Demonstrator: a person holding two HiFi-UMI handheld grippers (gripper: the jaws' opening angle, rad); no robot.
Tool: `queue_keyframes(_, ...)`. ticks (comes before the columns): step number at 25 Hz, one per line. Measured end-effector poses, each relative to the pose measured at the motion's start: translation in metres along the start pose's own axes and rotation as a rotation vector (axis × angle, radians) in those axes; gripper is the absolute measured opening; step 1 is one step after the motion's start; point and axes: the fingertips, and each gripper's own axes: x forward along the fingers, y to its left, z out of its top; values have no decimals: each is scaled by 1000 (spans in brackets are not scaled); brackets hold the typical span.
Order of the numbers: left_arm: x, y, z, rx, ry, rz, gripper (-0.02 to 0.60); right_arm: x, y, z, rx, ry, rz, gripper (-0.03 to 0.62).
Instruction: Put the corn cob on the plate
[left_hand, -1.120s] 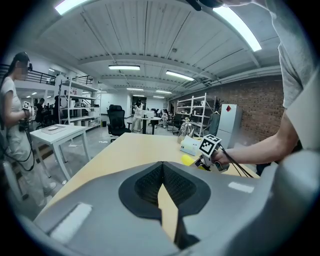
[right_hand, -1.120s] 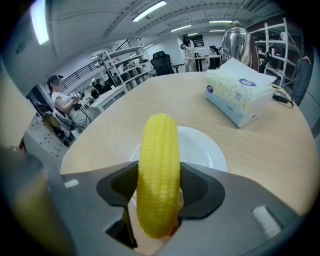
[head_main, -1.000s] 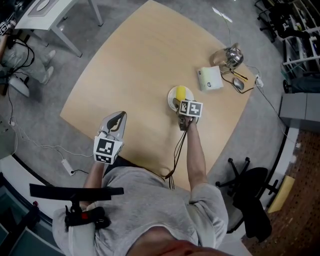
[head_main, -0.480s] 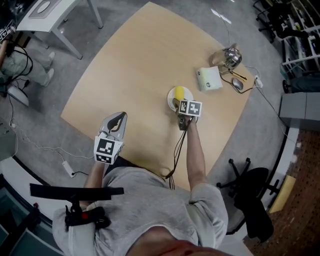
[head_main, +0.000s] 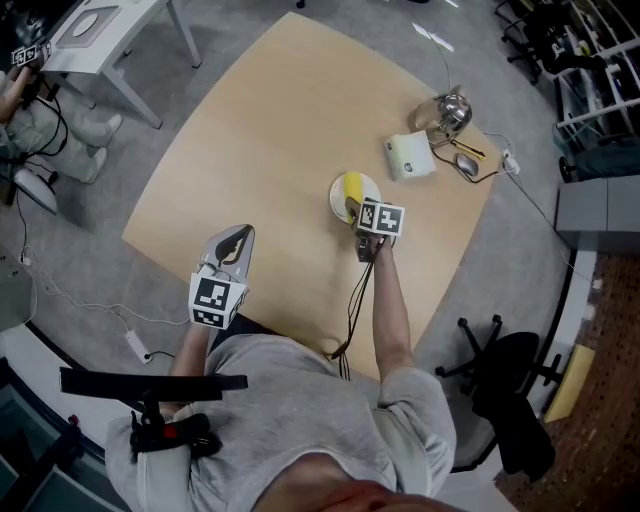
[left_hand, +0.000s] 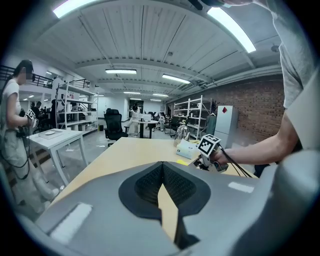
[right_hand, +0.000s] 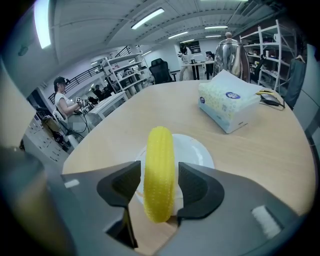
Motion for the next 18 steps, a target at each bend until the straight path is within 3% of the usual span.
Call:
queue_keyframes(5,-7,-8,9,15,-20,-3,20,-20,3,-1,2,-33,7,242)
queue_keyframes(18,-26,-22,30,20,-95,4,20,-101,37,24,20,-257,81,231)
